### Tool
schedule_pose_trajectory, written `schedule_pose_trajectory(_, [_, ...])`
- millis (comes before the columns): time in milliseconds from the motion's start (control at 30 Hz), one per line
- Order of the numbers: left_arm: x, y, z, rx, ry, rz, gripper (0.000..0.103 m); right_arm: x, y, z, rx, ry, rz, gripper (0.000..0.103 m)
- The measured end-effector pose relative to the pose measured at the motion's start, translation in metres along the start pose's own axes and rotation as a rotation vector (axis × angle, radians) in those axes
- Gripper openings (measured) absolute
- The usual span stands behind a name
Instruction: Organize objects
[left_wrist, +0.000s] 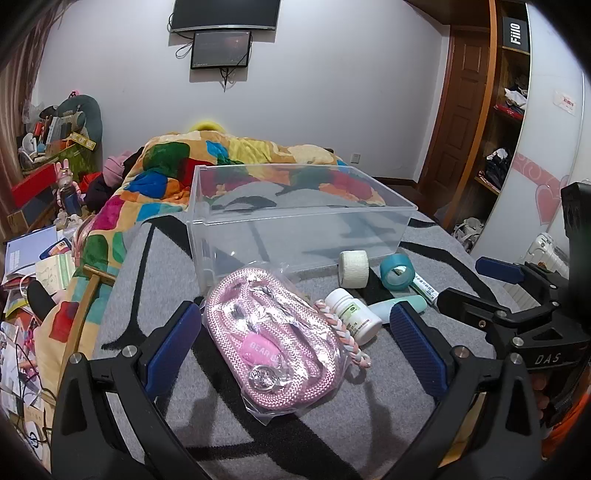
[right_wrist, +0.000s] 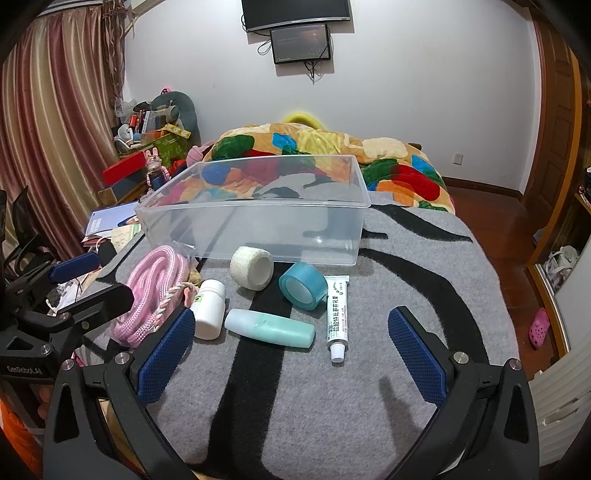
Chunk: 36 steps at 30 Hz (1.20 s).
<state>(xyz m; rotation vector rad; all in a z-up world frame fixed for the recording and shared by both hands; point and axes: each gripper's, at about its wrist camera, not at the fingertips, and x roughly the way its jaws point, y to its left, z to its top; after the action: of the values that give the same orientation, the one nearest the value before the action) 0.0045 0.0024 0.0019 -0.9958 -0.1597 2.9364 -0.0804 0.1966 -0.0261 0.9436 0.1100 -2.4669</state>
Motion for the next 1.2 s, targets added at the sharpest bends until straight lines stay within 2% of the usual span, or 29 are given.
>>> schedule_pose_trajectory(1200, [0.0021, 0.0022, -0.0012, -0.011, 0.009, -0.003, 0.103, -0.0022, 0.0003, -0.002, 0.016, 0.003, 0.013, 0.103])
